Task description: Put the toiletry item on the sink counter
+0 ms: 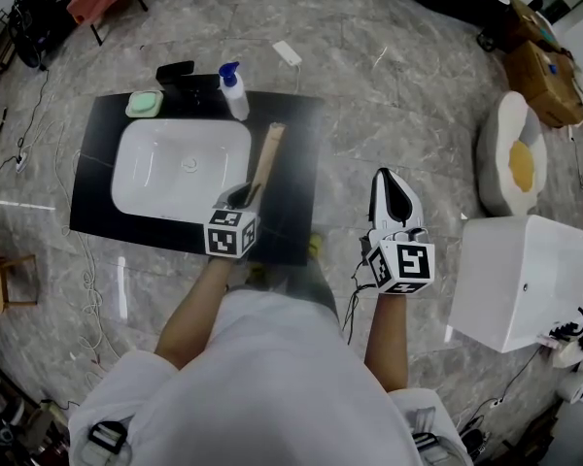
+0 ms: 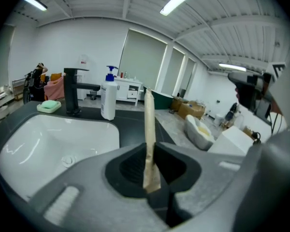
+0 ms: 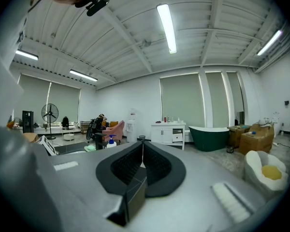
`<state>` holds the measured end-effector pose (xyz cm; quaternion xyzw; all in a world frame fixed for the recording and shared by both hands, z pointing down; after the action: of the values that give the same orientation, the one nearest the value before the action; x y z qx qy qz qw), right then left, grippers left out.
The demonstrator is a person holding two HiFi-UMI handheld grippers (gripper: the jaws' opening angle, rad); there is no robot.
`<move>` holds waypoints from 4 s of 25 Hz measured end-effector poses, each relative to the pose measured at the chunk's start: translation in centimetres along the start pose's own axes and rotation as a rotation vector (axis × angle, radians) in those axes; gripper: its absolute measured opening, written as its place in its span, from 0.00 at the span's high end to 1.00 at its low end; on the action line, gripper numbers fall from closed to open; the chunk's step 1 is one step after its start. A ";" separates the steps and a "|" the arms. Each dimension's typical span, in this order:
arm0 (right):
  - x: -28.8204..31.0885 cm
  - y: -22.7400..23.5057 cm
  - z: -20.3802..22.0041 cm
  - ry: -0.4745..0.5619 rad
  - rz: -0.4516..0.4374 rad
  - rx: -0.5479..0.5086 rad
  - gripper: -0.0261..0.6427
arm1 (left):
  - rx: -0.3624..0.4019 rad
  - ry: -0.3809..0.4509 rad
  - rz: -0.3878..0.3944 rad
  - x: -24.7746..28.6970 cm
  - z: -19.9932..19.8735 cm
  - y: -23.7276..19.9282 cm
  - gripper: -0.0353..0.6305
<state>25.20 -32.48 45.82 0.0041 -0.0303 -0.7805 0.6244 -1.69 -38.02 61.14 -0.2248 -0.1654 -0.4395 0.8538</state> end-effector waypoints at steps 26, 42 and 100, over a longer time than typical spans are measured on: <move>0.2 3.1 1.5 -0.048 0.033 0.007 0.95 | -0.070 -0.192 -0.072 3.8 4.3 -1.1 0.87; 0.4 1.3 0.9 -0.029 0.028 0.007 0.95 | -0.037 -0.163 -0.055 2.7 3.4 -2.3 0.76; -5.3 -9.5 -3.6 0.069 0.066 0.020 0.95 | 0.250 0.400 0.022 -17.1 -14.9 -1.4 0.95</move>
<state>17.27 -25.37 41.58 0.0362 -0.0169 -0.7585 0.6504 -11.20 -35.06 40.68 -0.0274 -0.0436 -0.4422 0.8954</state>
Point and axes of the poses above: the fingertips, and each gripper's own axes: x forward along the fingers, y to its right, z out of its underside, the point moved 7 cm from there along -x, backward along the fingers, and after that the axes turned 6 degrees about y, right-handed, at the moved point
